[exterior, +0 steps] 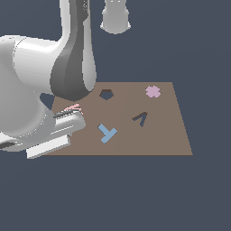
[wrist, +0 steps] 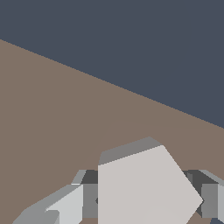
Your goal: Insert a designated object into the corresponding slot on a board.
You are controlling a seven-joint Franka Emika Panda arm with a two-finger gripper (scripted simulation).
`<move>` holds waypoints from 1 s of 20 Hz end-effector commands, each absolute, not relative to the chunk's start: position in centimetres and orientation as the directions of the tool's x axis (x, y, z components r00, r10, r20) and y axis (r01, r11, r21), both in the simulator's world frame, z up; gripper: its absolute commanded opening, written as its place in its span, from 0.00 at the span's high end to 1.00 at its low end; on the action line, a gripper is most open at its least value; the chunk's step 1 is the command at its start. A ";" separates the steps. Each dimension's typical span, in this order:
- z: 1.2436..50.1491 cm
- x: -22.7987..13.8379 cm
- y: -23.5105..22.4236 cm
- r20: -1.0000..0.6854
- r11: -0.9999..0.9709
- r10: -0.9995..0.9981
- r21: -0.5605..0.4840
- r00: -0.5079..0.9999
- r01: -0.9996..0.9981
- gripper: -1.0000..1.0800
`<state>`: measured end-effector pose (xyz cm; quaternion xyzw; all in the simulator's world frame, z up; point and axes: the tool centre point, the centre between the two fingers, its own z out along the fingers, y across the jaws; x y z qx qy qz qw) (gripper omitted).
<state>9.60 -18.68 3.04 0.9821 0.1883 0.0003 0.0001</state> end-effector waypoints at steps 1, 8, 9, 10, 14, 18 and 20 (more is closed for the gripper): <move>3.1 9.6 -18.7 0.000 -0.929 0.370 0.000 0.929 0.370 1.00; 3.3 9.5 -18.6 -0.001 -0.929 0.370 0.000 0.929 0.370 1.00; 3.3 9.4 -18.5 -0.001 -0.929 0.370 0.000 0.929 0.370 1.00; 3.3 9.4 -18.5 -0.001 -0.929 0.370 0.000 0.929 0.370 1.00; 3.3 8.9 -18.1 -0.001 -0.929 0.370 0.000 0.929 0.370 1.00; 3.4 8.0 -17.5 -0.001 -0.930 0.368 0.000 0.930 0.368 1.00; 3.4 7.5 -17.1 -0.001 -0.930 0.367 0.000 0.930 0.367 1.00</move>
